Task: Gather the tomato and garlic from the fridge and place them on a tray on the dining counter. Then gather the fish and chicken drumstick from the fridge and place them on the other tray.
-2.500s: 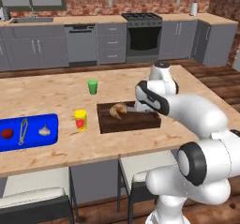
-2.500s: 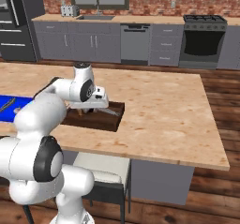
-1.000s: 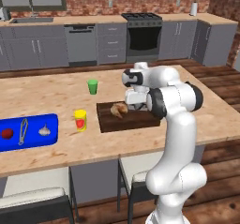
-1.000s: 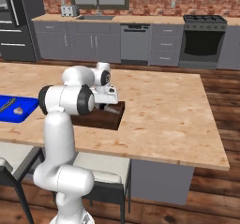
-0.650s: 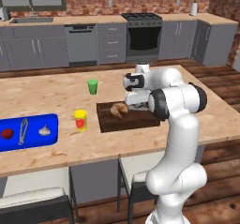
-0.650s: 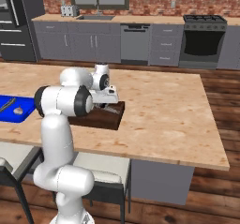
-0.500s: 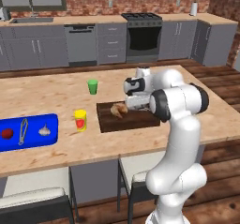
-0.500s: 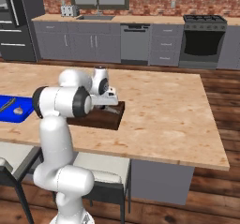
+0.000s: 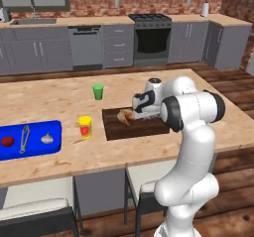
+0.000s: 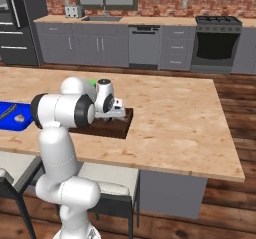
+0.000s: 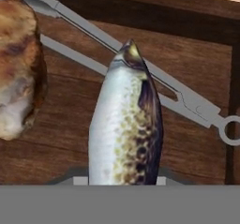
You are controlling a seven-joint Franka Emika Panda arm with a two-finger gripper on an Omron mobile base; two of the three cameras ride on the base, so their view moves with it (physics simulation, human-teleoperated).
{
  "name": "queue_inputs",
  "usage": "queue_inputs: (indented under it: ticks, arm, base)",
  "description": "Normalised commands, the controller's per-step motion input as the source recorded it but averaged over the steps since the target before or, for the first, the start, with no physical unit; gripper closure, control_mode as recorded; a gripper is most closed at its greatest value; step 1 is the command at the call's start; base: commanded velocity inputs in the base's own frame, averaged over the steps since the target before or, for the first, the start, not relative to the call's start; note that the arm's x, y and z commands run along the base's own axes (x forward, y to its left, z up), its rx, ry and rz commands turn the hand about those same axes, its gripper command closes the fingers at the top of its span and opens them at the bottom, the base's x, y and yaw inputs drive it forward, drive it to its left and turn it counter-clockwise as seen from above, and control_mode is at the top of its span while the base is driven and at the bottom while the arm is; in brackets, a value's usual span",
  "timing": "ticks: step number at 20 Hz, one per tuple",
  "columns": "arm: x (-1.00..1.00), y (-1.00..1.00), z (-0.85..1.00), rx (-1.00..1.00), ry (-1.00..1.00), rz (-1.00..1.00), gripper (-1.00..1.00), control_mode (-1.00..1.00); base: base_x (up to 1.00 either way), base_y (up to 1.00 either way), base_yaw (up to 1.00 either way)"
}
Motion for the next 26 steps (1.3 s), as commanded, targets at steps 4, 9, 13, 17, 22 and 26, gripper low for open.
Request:
queue_inputs:
  ticks: [4,9,13,17,22,26]
  arm:
    - [0.0,0.0,0.0,0.0,0.0,0.0,-1.0,-1.0]
    - [0.0,0.0,0.11,0.0,0.0,0.0,-1.0,-1.0]
    - [0.0,0.0,0.42,0.0,0.0,0.0,-1.0,-1.0]
    - [-0.54,0.0,0.65,0.0,0.0,0.0,-1.0,-1.0]
    - [-0.99,0.0,0.64,0.0,0.05,-0.02,-1.0,-1.0]
    - [-0.99,0.0,0.54,0.0,0.25,-0.11,-1.0,-1.0]
  base:
    - [0.0,0.0,0.0]
    - [0.0,0.0,0.0]
    - [0.0,0.0,0.0]
    - [0.0,0.0,0.0]
    - [0.0,0.0,0.0]
    - [0.0,0.0,0.0]
